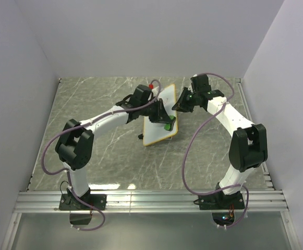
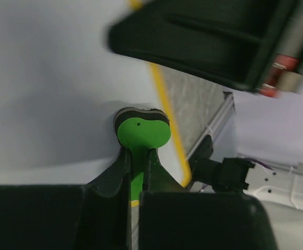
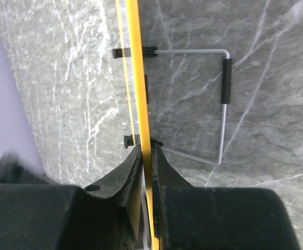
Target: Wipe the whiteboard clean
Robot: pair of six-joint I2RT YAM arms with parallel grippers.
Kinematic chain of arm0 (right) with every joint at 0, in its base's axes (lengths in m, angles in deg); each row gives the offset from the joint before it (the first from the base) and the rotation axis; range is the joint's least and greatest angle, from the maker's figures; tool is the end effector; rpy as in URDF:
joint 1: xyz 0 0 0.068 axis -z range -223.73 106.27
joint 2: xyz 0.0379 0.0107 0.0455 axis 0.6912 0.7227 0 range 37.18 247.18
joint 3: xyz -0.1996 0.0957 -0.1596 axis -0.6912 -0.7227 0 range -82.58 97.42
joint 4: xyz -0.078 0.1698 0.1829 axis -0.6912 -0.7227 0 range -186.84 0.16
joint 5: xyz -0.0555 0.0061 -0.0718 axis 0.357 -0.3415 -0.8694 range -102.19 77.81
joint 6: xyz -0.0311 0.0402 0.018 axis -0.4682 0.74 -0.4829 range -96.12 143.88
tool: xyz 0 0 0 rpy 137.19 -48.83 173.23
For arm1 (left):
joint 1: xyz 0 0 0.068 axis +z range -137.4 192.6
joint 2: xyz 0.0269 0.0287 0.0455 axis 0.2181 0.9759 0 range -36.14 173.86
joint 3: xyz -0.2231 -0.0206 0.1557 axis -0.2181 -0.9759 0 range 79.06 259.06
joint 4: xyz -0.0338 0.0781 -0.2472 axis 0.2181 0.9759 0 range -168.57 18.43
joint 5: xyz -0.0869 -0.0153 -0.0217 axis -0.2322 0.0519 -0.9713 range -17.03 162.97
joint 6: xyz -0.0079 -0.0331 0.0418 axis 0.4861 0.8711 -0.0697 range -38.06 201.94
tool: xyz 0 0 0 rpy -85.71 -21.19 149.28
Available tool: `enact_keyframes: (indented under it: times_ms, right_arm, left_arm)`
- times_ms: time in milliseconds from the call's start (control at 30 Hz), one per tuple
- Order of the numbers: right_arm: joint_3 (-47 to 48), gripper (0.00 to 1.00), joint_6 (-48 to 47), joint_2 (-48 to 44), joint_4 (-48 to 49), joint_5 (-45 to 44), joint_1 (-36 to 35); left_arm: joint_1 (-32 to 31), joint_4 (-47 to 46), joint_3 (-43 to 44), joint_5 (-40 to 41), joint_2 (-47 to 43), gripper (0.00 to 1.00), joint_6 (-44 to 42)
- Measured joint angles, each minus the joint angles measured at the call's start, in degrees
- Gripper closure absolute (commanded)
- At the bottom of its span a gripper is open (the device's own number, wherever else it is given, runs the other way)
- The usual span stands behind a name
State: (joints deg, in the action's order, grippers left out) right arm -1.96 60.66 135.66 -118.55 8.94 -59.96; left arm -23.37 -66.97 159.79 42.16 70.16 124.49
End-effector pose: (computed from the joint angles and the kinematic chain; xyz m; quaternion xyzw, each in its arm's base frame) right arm 0.3654 0.1198 0.2789 0.0961 0.9107 0.3147 0.2495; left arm 0.3327 -0.2639 0.2521 0.0684 0.8688 -0.4557 0.1815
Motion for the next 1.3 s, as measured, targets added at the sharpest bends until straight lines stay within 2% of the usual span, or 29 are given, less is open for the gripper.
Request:
enact_keyframes:
  times_ms: [133,267,433,533,633,733,933,1300]
  right_arm:
    - [-0.48,1.0,-0.09,0.0,-0.13,-0.57,0.22]
    - [-0.76,1.0,-0.2,0.0,-0.02,-0.44,0.24]
    - [-2.01,1.0,0.2,-0.94,1.49,-0.04,0.24]
    - [-2.78,1.0,0.9,-2.03,2.38,0.61,-0.11]
    - [-3.98,1.0,1.31,-3.26,3.04,1.03,-0.81]
    - [-5.53,1.0,1.73,-4.31,3.41,1.05,-1.16]
    - [-7.21,1.0,2.54,-5.35,4.11,0.76,-1.11]
    - [-7.72,1.0,3.8,-5.33,4.61,0.46,-1.22]
  left_arm:
    - [-2.8,-2.4,0.04,-1.88,-0.44,1.0,0.37]
    - [-1.86,-6.4,-2.78,-4.0,-0.7,1.0,1.49]
    - [2.16,-5.97,-4.79,-6.56,-0.39,1.0,0.98]
    - [6.82,-2.97,-3.65,-6.84,2.01,1.0,-0.5]
    - [11.32,1.51,1.7,-6.25,7.69,1.0,-2.27]
    - [14.62,5.81,11.98,-5.68,16.22,1.0,-3.61]
    - [16.57,10.64,28.3,-6.51,27.21,1.0,-3.78]
    - [13.81,10.19,31.89,-8.57,27.19,1.0,-0.24]
